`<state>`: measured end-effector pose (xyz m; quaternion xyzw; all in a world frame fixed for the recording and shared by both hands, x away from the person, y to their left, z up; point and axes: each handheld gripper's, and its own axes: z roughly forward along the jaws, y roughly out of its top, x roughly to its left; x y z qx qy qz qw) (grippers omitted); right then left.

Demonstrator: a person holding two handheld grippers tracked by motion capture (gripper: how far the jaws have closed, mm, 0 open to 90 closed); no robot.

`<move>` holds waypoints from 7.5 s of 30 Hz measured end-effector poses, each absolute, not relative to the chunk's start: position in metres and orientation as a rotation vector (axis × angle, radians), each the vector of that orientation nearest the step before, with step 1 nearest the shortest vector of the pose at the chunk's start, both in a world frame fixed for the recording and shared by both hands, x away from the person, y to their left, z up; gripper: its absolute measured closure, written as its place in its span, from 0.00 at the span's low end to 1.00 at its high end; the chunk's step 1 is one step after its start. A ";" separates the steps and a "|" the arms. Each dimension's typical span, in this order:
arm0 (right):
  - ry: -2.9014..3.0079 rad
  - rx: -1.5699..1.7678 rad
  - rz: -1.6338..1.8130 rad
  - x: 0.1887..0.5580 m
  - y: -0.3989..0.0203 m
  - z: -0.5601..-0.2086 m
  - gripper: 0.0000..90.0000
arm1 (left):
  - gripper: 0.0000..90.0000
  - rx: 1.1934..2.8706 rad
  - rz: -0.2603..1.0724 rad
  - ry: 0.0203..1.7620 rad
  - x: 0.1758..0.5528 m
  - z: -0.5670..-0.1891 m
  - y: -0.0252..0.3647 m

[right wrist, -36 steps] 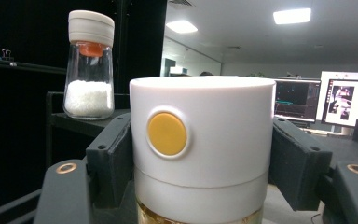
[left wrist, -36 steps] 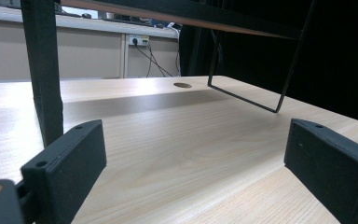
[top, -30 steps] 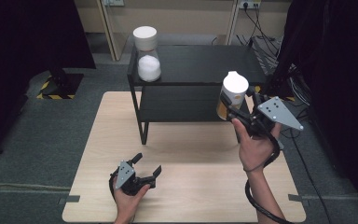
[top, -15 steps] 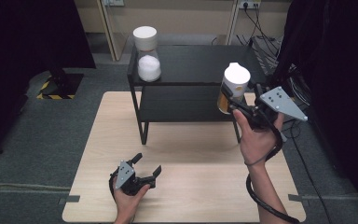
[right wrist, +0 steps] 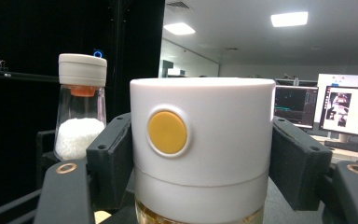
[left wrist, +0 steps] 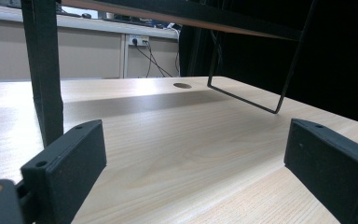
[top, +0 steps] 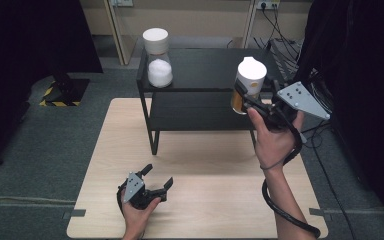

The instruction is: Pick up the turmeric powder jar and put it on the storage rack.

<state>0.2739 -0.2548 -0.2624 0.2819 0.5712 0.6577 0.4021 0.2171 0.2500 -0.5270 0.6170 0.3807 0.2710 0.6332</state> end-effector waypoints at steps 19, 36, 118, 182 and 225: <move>1.427 0.732 1.665 0.292 -0.249 -0.237 0.34 | 0.05 1.408 0.614 0.870 0.218 -0.527 0.251; 1.428 0.767 1.626 0.315 -0.240 -0.219 0.34 | 0.05 1.410 0.616 0.868 0.218 -0.527 0.251; 1.423 0.835 1.661 0.342 -0.267 -0.233 0.04 | 0.05 1.417 0.623 0.860 0.218 -0.527 0.251; 1.538 0.776 1.643 0.255 -0.313 -0.345 0.05 | 0.05 1.415 0.627 0.859 0.217 -0.528 0.250; 1.653 0.884 1.593 0.229 -0.324 -0.426 0.05 | 0.05 1.411 0.630 0.864 0.216 -0.528 0.250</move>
